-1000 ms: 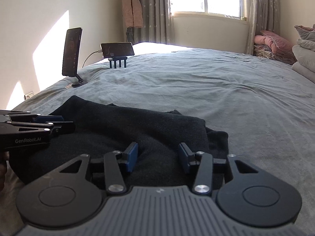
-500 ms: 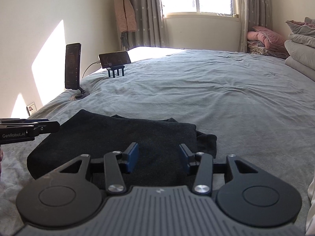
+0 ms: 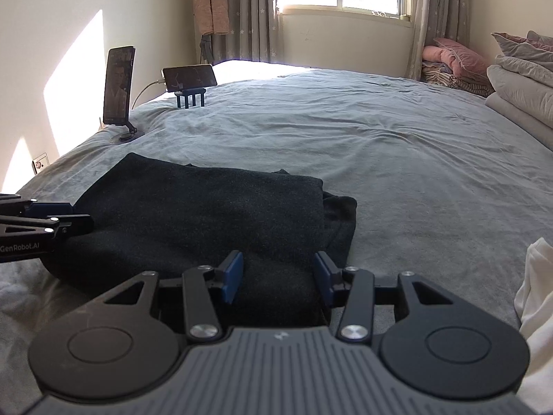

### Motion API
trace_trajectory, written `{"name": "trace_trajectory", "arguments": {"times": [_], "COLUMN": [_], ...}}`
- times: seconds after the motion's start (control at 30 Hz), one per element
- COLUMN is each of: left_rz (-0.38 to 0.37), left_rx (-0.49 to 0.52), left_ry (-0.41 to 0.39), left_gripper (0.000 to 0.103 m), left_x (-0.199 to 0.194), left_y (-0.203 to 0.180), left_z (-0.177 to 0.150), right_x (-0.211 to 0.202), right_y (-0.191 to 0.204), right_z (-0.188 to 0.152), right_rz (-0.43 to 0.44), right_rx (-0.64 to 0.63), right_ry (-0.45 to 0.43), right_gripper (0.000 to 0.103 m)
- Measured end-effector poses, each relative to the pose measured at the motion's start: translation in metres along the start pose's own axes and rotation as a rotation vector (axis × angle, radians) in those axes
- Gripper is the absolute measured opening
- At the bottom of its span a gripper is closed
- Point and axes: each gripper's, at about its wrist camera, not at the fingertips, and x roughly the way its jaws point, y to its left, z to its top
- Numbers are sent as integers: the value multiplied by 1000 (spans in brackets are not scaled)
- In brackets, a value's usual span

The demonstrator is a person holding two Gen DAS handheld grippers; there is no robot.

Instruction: Fold clothes

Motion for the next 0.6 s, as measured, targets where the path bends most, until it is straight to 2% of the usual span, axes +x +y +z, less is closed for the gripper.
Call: {"name": "trace_trajectory", "arguments": {"times": [0.23, 0.33, 0.43, 0.5, 0.6], "left_rz": [43, 30, -2, -32, -104], "left_rx": [9, -10, -45, -85, -190], "left_ry": [44, 70, 105, 131, 186], "left_gripper": [50, 57, 69, 83, 89], "left_x": [-14, -17, -16, -13, -4], "left_y": [0, 1, 6, 12, 29], "left_z": [4, 7, 9, 9, 8], "right_x": [-15, -16, -15, -11, -8], "right_y": [-7, -9, -14, -20, -30], "right_z": [4, 5, 6, 7, 7], "right_rz": [-7, 19, 51, 77, 127], "right_rx": [-20, -9, 24, 67, 159], "right_ry": [17, 49, 87, 116, 165], "right_gripper": [49, 57, 68, 72, 77]}}
